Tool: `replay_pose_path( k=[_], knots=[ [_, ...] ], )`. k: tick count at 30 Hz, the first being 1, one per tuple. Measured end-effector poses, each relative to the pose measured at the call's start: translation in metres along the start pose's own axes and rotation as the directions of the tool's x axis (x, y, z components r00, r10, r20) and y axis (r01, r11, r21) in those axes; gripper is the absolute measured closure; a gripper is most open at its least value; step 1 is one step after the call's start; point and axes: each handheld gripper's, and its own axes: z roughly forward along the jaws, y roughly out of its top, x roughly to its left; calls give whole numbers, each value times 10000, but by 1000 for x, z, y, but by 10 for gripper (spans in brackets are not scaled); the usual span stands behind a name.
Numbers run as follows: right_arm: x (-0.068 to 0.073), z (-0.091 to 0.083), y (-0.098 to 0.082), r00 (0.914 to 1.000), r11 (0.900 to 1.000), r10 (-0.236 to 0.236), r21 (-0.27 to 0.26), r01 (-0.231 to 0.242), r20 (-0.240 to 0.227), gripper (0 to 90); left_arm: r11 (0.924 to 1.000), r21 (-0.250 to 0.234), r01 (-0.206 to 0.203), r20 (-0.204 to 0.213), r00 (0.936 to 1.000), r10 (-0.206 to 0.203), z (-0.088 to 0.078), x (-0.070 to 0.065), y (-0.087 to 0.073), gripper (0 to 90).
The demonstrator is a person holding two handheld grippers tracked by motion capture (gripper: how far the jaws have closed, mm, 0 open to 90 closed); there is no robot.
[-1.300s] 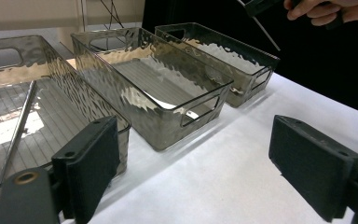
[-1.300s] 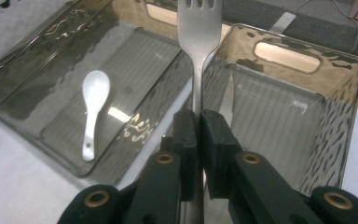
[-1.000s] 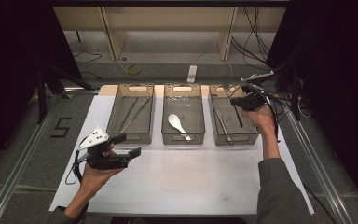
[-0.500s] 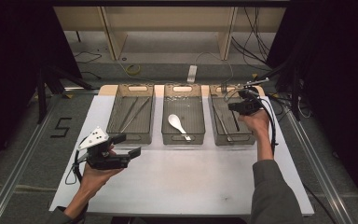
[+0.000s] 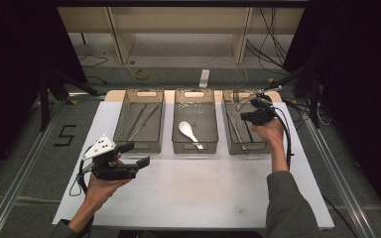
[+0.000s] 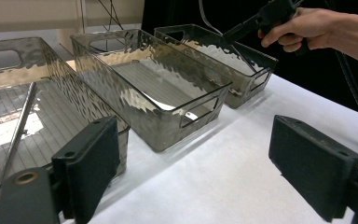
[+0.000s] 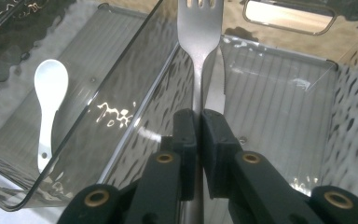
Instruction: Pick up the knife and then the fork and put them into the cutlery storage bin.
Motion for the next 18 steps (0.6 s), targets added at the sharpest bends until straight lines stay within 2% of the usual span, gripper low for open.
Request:
replay_pose_path(
  k=[18],
  knots=[
    [2, 16, -10, 9999, 9992, 156, 361, -157, 34, 850, 10000, 4, -26, 29, 10000, 26, 0, 0, 0, 157]
  ],
)
